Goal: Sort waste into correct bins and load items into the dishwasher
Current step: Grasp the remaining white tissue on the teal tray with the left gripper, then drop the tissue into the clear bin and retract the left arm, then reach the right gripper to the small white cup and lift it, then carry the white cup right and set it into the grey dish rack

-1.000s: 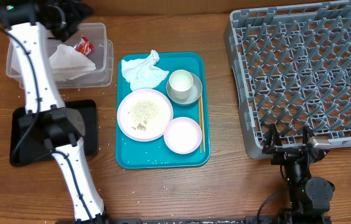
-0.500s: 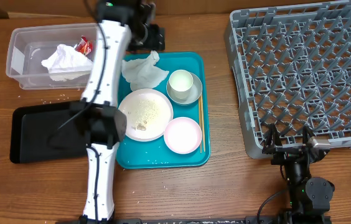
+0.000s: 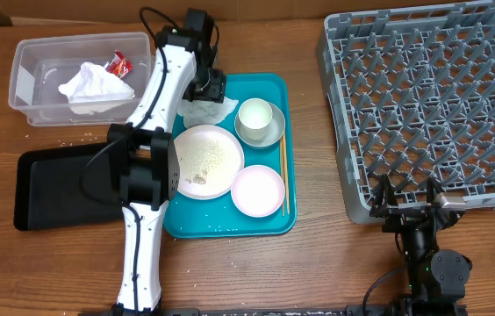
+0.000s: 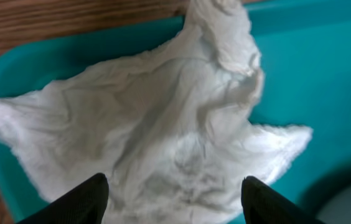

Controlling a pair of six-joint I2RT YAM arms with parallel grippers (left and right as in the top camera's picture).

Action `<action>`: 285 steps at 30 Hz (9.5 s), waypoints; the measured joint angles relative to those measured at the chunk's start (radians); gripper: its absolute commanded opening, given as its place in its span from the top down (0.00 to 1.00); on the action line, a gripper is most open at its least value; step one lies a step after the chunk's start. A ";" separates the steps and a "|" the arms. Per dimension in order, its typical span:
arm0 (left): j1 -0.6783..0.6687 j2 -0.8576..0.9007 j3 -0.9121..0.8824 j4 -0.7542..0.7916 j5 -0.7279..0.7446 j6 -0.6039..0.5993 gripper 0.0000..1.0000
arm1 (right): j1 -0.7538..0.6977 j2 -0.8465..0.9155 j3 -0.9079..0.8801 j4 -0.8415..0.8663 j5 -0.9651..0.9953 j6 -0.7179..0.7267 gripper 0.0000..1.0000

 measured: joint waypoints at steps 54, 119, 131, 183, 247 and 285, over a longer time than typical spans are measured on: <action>0.336 -0.016 0.556 -0.226 -0.249 -0.638 0.43 | 0.000 0.000 0.000 0.000 0.000 0.000 0.00; 0.686 -0.479 0.542 -0.431 -0.220 -0.525 0.00 | 0.002 1.177 1.803 -0.639 -0.546 -0.013 0.00; 0.686 -0.479 0.539 -0.437 -0.219 -0.529 0.00 | 0.151 1.711 2.214 -0.674 -1.101 0.090 0.00; 0.686 -0.479 0.538 -0.437 -0.219 -0.529 0.00 | 0.726 2.310 2.134 -1.062 0.225 0.232 0.59; 0.686 -0.479 0.538 -0.437 -0.219 -0.530 0.00 | -0.236 2.317 2.794 -1.600 -0.761 -0.130 0.96; 0.686 -0.479 0.538 -0.437 -0.219 -0.530 0.00 | -0.444 2.319 1.905 -1.263 -1.322 -0.227 0.96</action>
